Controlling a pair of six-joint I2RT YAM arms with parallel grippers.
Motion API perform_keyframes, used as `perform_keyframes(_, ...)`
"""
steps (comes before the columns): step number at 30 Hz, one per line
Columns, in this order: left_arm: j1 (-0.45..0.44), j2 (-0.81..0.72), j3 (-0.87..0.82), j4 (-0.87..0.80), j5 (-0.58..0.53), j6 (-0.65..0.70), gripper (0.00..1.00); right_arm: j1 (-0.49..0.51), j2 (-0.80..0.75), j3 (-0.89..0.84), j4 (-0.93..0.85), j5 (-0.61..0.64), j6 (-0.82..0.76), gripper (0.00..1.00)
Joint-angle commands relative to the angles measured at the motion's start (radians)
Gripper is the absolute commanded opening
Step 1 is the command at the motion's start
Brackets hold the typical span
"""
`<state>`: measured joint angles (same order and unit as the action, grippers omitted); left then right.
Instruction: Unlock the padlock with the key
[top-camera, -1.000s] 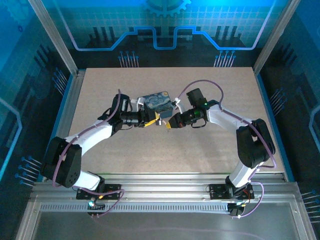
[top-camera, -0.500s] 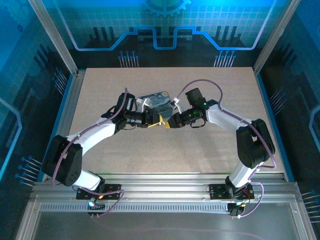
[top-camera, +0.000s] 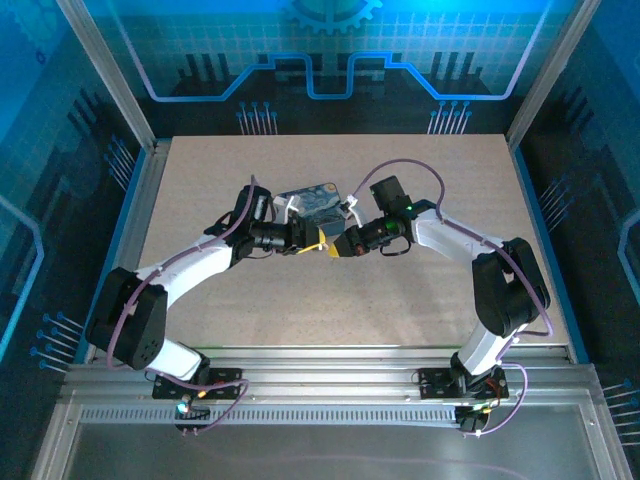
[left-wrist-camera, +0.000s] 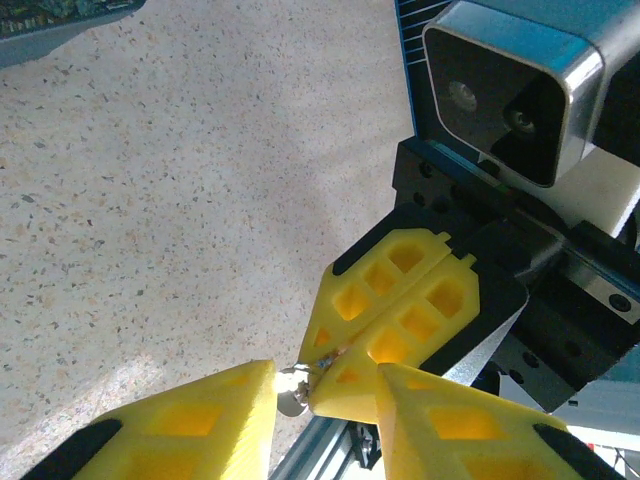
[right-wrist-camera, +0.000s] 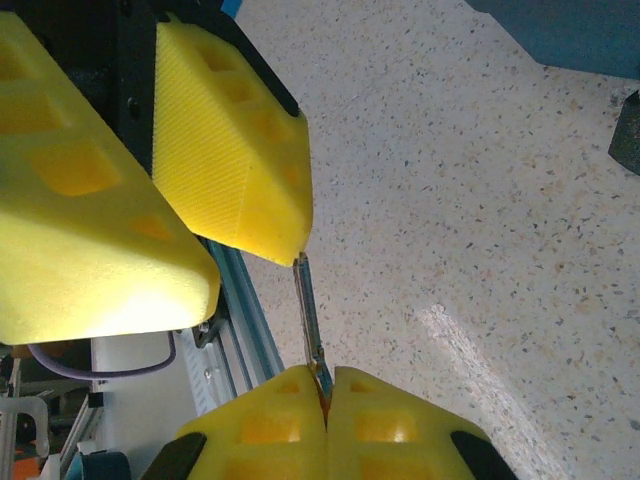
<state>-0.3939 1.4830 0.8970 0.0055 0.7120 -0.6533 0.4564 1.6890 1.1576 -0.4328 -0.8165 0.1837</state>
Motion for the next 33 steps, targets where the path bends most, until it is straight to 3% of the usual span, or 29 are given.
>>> perform_keyframes(1, -0.004, 0.013, 0.005, -0.005, -0.002, 0.011, 0.33, 0.014, -0.012, 0.004, 0.011, -0.039, -0.001, 0.04)
perform_keyframes(9, -0.003, 0.007, 0.016, -0.070, -0.049, 0.050, 0.32, 0.016, -0.011, 0.005, 0.010, -0.037, -0.002, 0.04)
perform_keyframes(17, -0.003, 0.019, 0.000, 0.011, -0.001, -0.005, 0.31, 0.022, 0.000, 0.010, 0.019, -0.039, 0.005, 0.04)
perform_keyframes(33, -0.003, 0.023, -0.013, 0.053, 0.022, -0.036, 0.10, 0.022, 0.003, 0.011, 0.024, -0.035, 0.010, 0.07)
